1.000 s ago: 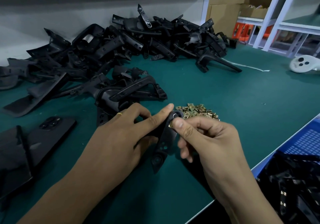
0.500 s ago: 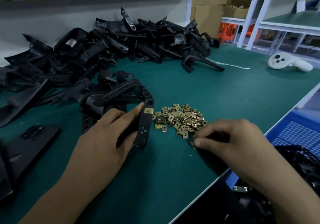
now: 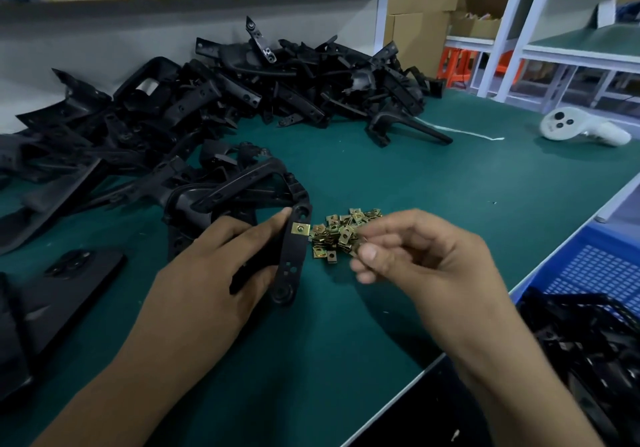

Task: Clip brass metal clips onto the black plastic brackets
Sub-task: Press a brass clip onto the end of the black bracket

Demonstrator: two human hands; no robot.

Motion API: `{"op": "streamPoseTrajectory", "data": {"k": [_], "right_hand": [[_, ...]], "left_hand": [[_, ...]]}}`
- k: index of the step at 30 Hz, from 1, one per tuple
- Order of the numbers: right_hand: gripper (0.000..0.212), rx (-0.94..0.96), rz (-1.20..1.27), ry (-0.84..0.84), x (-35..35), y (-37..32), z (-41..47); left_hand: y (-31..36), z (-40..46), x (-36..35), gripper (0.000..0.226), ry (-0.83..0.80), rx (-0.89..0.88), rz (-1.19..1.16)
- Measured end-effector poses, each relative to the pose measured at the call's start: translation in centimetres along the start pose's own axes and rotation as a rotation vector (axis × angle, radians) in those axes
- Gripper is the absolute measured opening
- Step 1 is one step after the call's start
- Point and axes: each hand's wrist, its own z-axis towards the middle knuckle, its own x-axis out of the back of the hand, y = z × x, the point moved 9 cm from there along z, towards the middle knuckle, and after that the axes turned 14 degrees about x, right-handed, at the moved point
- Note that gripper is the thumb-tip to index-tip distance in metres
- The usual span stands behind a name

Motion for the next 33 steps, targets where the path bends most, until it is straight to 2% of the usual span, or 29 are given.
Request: {"op": "streamPoseTrajectory", "data": {"k": [3, 7, 13, 17, 22, 33], "right_hand": [[0.014, -0.085, 0.288, 0.116, -2.0, 1.5, -0.8], [0.014, -0.142, 0.41, 0.088, -4.2, 2.2, -1.2], [0.014, -0.112, 0.326, 0.057, -4.8, 2.0, -0.9], [0.014, -0.11, 0.239, -0.003, -4.9, 2.0, -0.9], [0.015, -0.131, 0.21, -0.07, -5.4, 2.1, -1.1], [0.02, -0.064, 0.118, -0.098, -5.4, 1.5, -1.1]], "left_hand": [[0.4, 0.0, 0.0, 0.06, 0.021, -0.005, -0.012], [1.0, -0.2, 0.5, 0.06, 0.061, -0.041, -0.039], [0.9, -0.2, 1.1, 0.059, 0.108, -0.02, -0.055], [0.8, -0.1, 1.4, 0.05, 0.125, -0.014, -0.072], [0.9, -0.2, 1.5, 0.059, 0.121, -0.017, -0.04], [0.5, 0.1, 1.4, 0.058, 0.119, -0.013, -0.002]]}}
